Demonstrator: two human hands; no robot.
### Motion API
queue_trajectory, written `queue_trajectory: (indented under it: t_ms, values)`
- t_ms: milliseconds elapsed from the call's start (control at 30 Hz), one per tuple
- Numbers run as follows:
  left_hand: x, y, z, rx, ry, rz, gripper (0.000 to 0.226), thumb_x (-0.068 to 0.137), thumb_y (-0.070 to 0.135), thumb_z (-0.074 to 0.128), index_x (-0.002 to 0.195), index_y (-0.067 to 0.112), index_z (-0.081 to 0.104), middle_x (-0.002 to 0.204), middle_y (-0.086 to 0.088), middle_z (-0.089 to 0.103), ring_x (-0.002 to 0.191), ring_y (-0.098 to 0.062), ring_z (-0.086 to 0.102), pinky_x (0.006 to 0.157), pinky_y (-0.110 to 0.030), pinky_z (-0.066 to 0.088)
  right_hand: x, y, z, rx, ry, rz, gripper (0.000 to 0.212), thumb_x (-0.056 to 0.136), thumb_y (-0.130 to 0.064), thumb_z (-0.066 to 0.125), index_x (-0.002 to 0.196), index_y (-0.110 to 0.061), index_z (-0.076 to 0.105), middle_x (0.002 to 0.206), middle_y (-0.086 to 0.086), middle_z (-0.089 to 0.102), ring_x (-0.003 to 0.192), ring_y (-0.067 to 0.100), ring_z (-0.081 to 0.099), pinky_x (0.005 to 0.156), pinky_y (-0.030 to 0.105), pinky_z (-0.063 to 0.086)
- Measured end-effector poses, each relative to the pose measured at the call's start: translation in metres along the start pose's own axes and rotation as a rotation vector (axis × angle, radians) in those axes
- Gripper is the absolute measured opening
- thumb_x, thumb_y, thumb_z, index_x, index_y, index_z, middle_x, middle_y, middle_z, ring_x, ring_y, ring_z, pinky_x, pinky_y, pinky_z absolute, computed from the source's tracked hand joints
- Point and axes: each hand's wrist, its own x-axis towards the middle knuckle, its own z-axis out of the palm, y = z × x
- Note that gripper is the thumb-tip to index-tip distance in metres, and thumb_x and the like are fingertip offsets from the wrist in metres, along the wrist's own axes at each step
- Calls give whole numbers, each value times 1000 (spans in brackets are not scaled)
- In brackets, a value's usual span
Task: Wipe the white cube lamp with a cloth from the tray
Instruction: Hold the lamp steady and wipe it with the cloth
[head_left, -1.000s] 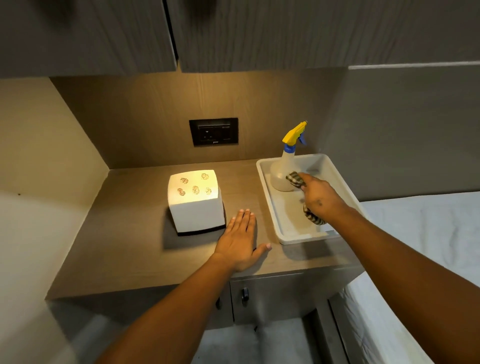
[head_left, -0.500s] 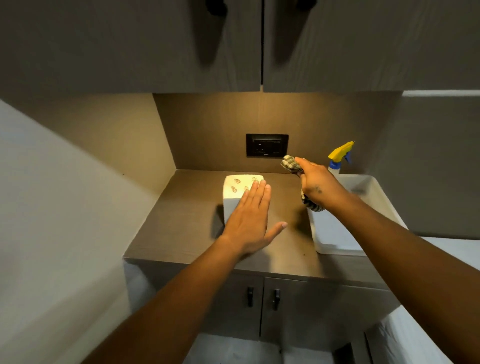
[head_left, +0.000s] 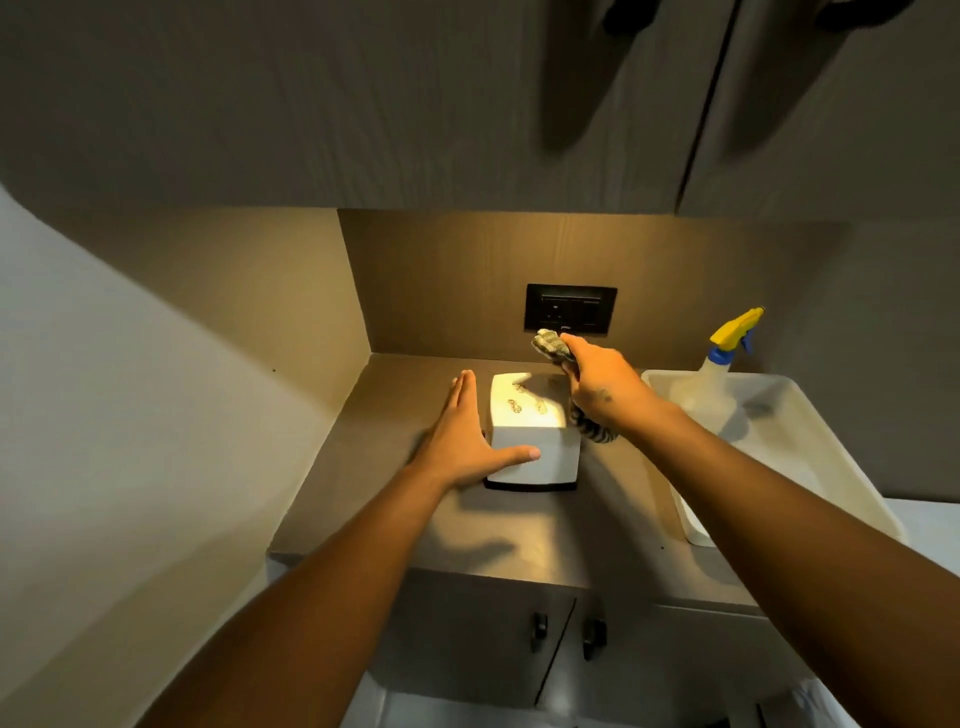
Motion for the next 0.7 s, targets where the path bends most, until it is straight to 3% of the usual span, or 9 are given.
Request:
queue_trajectory:
  t_ms: [133, 167, 233, 300, 433, 533, 700]
  values:
    - [14, -14, 7, -153, -70, -19, 174, 27, 82, 89, 165, 29, -4, 173, 0, 15, 155, -26, 25, 120, -49, 36, 5, 2, 30, 25, -58, -46, 46, 100, -46, 37, 136, -19, 47, 134, 14, 55, 114, 27, 52, 89, 37, 43]
    - [17, -16, 10, -191, -75, -15, 173, 28, 76, 93, 165, 29, -2, 172, -1, 20, 153, -26, 29, 118, -48, 38, 6, 5, 37, 16, -83, -51, 53, 98, -54, 34, 139, -21, 45, 143, 13, 48, 125, 27, 45, 97, 39, 39]
    - [22, -20, 16, -259, -85, -2, 168, 31, 69, 96, 165, 29, 3, 171, -1, 24, 151, -26, 32, 117, -49, 41, 7, 9, 43, 1, -132, -30, 70, 92, -69, 27, 149, -29, 32, 161, 5, 21, 146, 26, 14, 114, 47, 19]
    - [27, -22, 21, -328, -97, 40, 159, 35, 62, 99, 164, 30, 13, 167, 0, 33, 147, -25, 38, 114, -50, 45, 9, 12, 44, -12, -169, -20, 79, 85, -77, 22, 152, -35, 21, 163, -1, 4, 148, 22, -5, 115, 50, 6]
    - [31, -24, 34, -419, -69, 100, 127, 40, 51, 104, 145, 38, 34, 142, 9, 53, 128, -15, 53, 101, -37, 53, 13, 12, 45, -52, -206, -20, 65, 95, -62, 29, 153, -36, 16, 163, -2, -1, 148, 22, -9, 116, 50, 3]
    - [35, -25, 39, -408, -37, 107, 131, 42, 48, 105, 149, 31, 33, 141, 5, 53, 126, -15, 52, 97, -33, 49, 16, 11, 51, -42, -158, 6, 56, 101, -50, 30, 152, -32, 19, 163, -2, 4, 148, 23, -7, 117, 49, 1]
    - [39, -26, 38, -411, -55, 108, 132, 43, 48, 105, 151, 28, 31, 145, 1, 51, 127, -17, 50, 98, -33, 48, 26, 7, 57, -103, -153, -2, 55, 102, -48, 27, 153, -29, 20, 163, -1, 9, 148, 26, -5, 115, 47, -4]
